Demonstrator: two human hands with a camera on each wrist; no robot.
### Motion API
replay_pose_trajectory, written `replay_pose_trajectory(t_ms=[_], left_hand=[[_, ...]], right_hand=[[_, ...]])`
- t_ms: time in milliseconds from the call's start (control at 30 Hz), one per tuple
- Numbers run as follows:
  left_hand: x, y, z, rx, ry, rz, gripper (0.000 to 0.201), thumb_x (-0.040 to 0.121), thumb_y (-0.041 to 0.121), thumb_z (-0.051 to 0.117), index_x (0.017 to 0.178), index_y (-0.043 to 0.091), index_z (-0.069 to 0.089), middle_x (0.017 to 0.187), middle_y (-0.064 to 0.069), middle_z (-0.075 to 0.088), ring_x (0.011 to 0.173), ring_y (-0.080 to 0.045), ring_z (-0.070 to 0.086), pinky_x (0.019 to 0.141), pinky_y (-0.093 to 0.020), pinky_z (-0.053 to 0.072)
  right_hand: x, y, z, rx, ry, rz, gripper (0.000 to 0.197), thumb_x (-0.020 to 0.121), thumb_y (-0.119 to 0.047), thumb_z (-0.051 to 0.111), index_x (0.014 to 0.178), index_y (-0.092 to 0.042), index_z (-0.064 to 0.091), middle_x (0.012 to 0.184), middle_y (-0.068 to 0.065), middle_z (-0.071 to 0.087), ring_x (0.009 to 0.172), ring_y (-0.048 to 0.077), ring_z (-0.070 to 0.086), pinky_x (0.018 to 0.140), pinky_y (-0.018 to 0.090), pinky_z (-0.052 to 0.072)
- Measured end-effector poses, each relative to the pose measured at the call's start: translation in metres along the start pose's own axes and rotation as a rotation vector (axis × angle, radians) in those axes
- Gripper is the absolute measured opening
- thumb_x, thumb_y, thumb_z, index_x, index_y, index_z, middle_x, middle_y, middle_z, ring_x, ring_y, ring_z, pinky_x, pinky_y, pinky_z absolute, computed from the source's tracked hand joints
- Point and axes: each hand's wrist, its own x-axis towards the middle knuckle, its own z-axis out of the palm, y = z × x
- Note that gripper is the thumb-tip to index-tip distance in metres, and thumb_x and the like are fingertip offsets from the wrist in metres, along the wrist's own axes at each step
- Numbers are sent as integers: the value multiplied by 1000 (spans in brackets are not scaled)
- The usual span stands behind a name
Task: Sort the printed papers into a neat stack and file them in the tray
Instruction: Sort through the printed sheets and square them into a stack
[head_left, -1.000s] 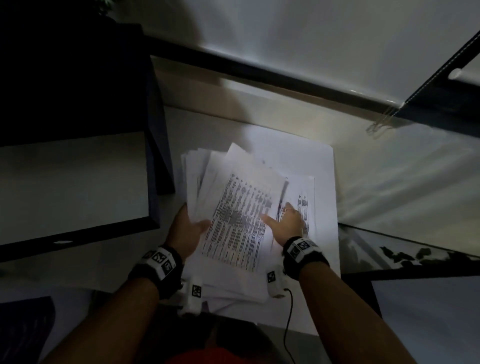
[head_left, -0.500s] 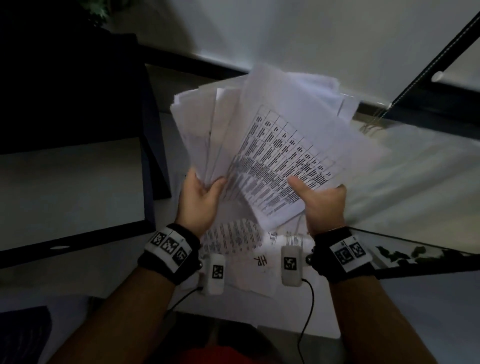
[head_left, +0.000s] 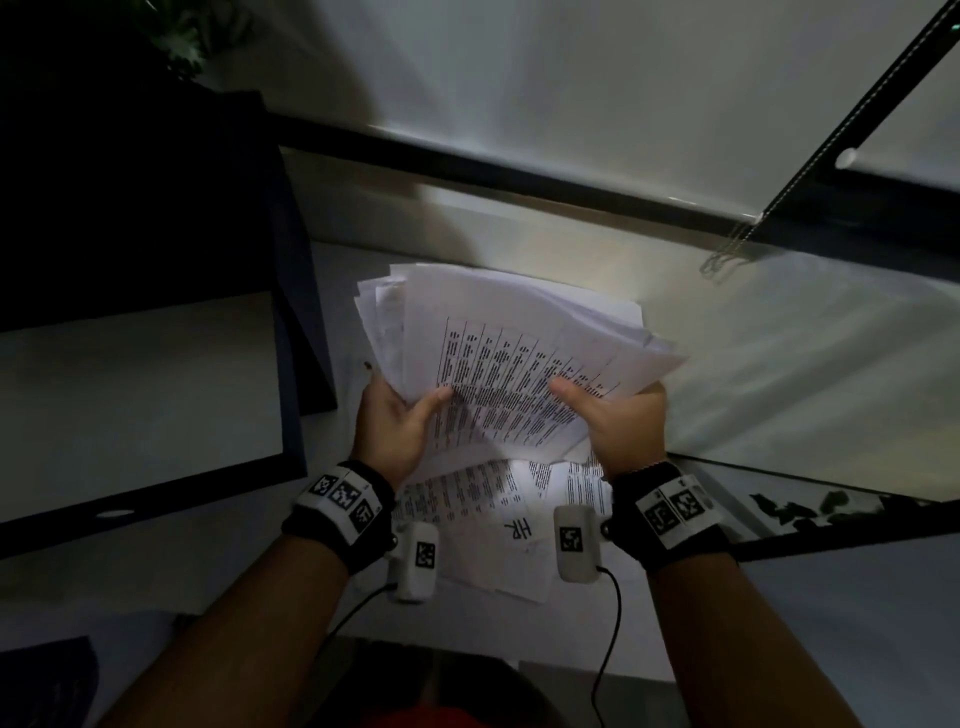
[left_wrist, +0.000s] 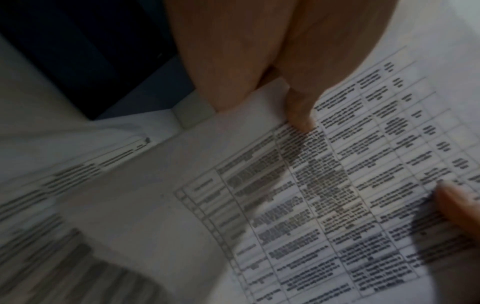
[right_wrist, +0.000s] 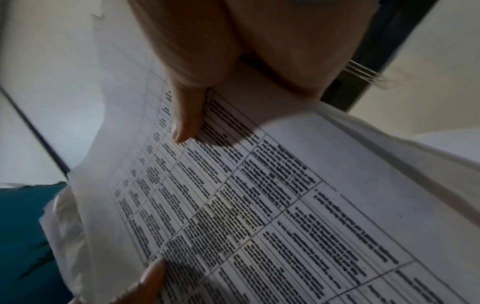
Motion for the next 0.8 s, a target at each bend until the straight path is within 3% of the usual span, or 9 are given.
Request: replay_pose_trajectory(t_ms=[100, 167, 233, 300, 433, 500, 600, 667, 800], left_hand=[[4, 12, 2, -45, 99, 98, 37, 88, -4, 69, 124, -2, 62, 115, -9, 73, 108, -12, 71, 95, -30, 58], [5, 13, 1, -61, 97, 106, 47, 86, -8, 68, 126, 15, 57, 117, -1, 70, 108, -5, 69, 90, -26, 59], [3, 10, -3, -78, 73, 65, 65, 84, -9, 69, 119, 40, 45, 118, 11, 63, 106, 4, 67, 90, -23, 57], [3, 6, -4, -69, 45, 50, 72, 83, -10, 70, 115, 46, 38, 120, 12, 59, 107, 4, 65, 96, -31, 56], [6, 2, -4, -81, 16, 8, 67, 84, -10, 68, 126, 34, 41, 123, 6, 62, 111, 0, 65, 99, -29, 54], [6, 2, -3, -54, 39, 39, 54, 86, -7, 69, 129, 17, 48, 116, 8, 65, 103, 5, 66, 96, -28, 57], [1, 8, 1, -21, 87, 141, 48, 91, -7, 63, 134, 4, 47, 112, 14, 64, 101, 10, 65, 88, -17, 54], [-4, 12, 5, 17, 116, 207, 51, 93, -7, 59, 138, 10, 43, 118, 20, 59, 107, 13, 60, 91, -15, 52], [-6, 13, 6, -31, 100, 202, 52, 89, -8, 64, 130, 13, 40, 118, 16, 59, 106, 11, 62, 90, -16, 51]], right_hand=[[-1, -10, 3, -6, 41, -90, 32, 70, -3, 86, 85, -21, 65, 81, -5, 72, 75, -3, 71, 64, 16, 57], [-3, -9, 6, 8, 49, -87, 36, 71, -4, 86, 98, -10, 63, 90, 0, 70, 82, -1, 70, 67, 16, 57], [-6, -5, 8, 16, 52, -18, 51, 69, -4, 87, 111, -1, 59, 98, 5, 71, 89, 7, 72, 71, 25, 61], [-5, -2, 8, 40, 50, 1, 56, 67, 0, 87, 115, 3, 58, 100, 9, 71, 91, 14, 73, 74, 31, 61], [-3, -1, 10, 100, 38, -7, 59, 66, 1, 88, 117, 5, 59, 112, 25, 66, 101, 33, 69, 77, 35, 60], [-6, -5, 10, 83, 84, 0, 50, 66, -4, 89, 109, 2, 65, 100, 14, 73, 93, 24, 73, 73, 33, 61], [-9, -23, 15, 56, 172, -65, 28, 73, -4, 84, 88, -20, 67, 71, -16, 73, 70, -6, 70, 62, 14, 55], [-12, -33, 22, 64, 211, -112, 28, 79, -3, 80, 88, -23, 63, 72, -14, 68, 66, -11, 67, 59, 7, 51], [-20, -42, 27, 69, 129, -128, 25, 82, -4, 77, 100, -9, 62, 82, -8, 66, 69, -7, 68, 60, 10, 52]])
